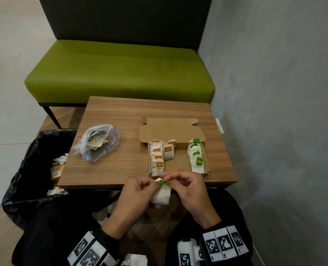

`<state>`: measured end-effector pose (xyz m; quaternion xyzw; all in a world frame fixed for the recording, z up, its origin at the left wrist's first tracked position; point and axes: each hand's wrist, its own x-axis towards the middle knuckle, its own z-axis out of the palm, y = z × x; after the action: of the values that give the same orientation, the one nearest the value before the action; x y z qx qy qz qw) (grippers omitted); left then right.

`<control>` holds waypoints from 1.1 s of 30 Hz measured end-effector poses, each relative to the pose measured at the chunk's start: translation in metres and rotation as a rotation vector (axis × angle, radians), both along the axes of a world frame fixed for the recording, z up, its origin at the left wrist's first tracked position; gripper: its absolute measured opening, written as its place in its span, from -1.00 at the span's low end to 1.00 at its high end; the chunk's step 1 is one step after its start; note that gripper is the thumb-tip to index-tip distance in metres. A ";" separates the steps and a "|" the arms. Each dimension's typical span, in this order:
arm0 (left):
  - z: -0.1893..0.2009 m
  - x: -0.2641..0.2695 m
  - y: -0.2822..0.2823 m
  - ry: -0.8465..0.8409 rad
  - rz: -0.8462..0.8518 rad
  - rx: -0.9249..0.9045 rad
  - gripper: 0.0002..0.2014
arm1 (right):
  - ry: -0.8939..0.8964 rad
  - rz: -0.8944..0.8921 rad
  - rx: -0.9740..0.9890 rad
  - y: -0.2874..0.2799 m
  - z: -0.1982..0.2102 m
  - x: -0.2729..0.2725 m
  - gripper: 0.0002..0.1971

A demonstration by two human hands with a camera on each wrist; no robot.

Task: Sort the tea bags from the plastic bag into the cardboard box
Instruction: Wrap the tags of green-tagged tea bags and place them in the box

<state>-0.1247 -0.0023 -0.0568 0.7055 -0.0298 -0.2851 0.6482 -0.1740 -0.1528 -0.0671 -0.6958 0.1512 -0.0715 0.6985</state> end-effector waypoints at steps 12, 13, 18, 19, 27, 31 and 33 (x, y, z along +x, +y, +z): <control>-0.007 0.001 0.001 -0.066 -0.081 -0.003 -0.81 | 0.059 0.103 0.043 -0.008 0.001 0.002 -0.81; -0.007 0.001 0.001 -0.068 -0.080 -0.004 -0.80 | 0.073 0.110 0.051 -0.009 -0.001 0.002 -0.74; -0.007 0.001 0.001 -0.128 -0.160 -0.025 -0.87 | 0.132 0.108 0.026 -0.013 -0.003 0.006 -0.65; -0.008 0.001 0.001 -0.142 -0.174 -0.020 -0.88 | 0.139 0.117 0.038 -0.015 -0.002 0.006 -0.65; -0.017 0.007 0.000 -0.280 -0.261 0.038 -0.74 | 0.210 0.090 -0.041 -0.031 0.008 0.005 -0.81; -0.024 0.010 -0.009 -0.382 -0.261 0.124 -0.83 | 0.205 0.164 -0.218 -0.045 0.014 0.007 -0.83; -0.029 0.014 -0.015 -0.417 -0.263 0.155 -0.80 | 0.216 0.230 -0.340 -0.055 0.017 0.009 -0.85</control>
<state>-0.1108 -0.0174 -0.0853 0.7867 -0.2325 -0.2168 0.5293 -0.1648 -0.2075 -0.0502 -0.8197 0.1306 0.0592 0.5546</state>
